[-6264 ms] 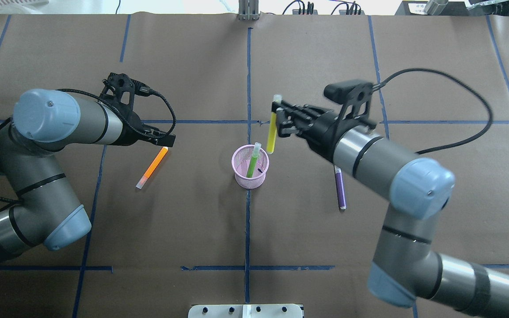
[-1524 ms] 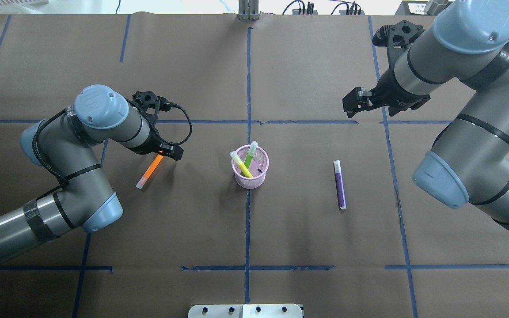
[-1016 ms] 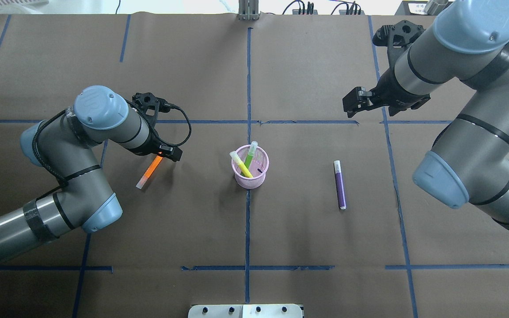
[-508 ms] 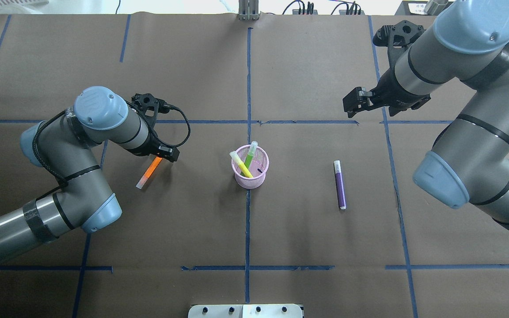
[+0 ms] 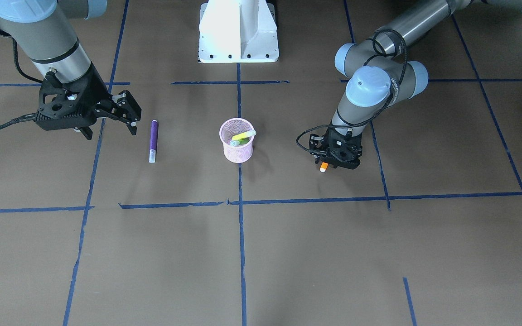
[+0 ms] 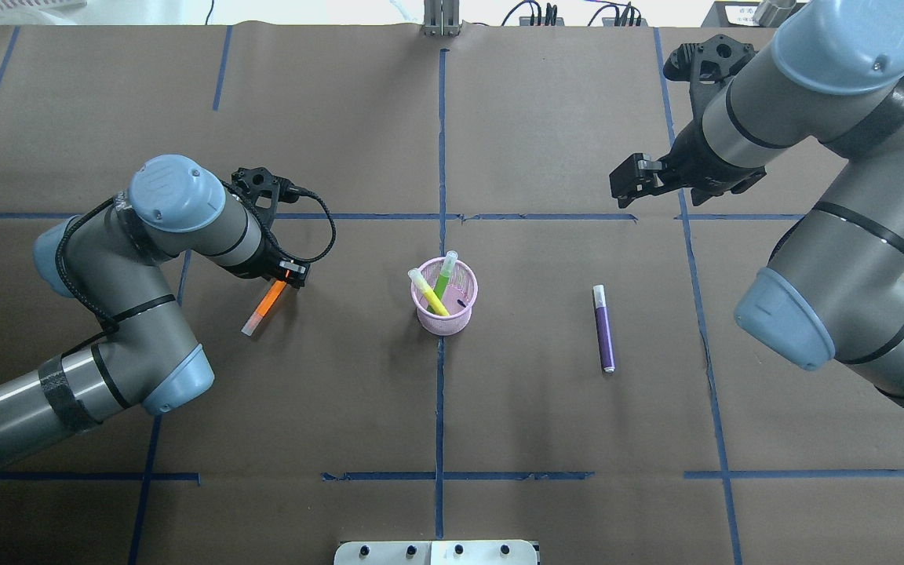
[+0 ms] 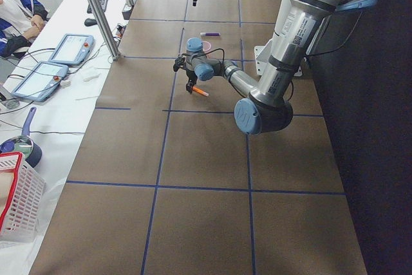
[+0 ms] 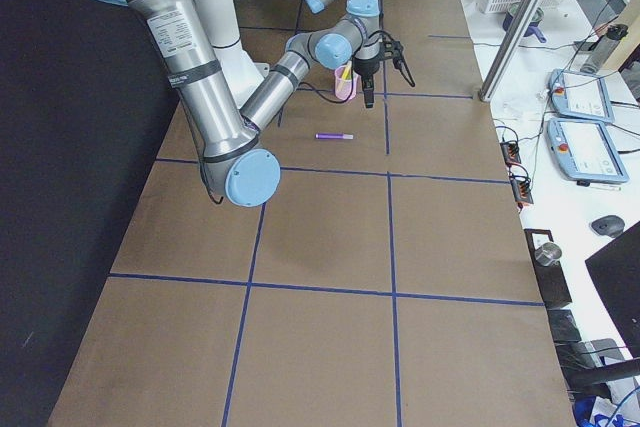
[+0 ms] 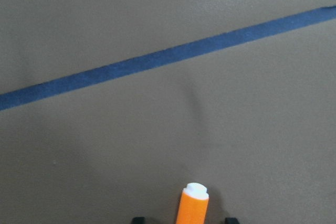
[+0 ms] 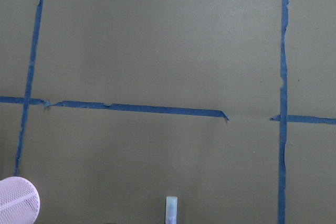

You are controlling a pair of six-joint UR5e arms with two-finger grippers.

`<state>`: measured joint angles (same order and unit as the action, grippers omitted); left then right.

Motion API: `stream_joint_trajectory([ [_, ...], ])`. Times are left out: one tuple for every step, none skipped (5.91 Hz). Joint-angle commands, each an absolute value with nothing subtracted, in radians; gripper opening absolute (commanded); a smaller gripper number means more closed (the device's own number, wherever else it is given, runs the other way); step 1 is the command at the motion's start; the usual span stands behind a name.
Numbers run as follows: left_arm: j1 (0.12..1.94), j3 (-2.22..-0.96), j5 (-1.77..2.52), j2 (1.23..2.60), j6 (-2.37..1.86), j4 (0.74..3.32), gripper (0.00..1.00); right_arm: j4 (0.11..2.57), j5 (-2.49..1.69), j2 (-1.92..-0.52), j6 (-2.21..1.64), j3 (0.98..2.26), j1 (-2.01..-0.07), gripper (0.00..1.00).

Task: Collect pens into pen holder
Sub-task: 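Lower the left gripper onto the orange marker and close it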

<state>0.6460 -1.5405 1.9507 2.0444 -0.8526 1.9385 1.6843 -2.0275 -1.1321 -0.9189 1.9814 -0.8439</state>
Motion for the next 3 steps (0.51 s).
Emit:
stream_joint_trajectory([
  [0.647, -1.549, 1.974, 2.045, -0.868, 1.933, 0.06, 1.684, -2.028, -1.132, -0.919, 1.982, -0.845, 1.00],
  [0.649, -1.549, 1.974, 2.043, -0.868, 1.931, 0.01, 1.684, -2.028, -1.134, -0.919, 1.982, -0.845, 1.00],
  [0.655, -1.574, 1.974, 2.043, -0.868, 1.931, 0.00, 1.686, -2.036, -1.135, -0.917, 1.983, -0.847, 1.00],
])
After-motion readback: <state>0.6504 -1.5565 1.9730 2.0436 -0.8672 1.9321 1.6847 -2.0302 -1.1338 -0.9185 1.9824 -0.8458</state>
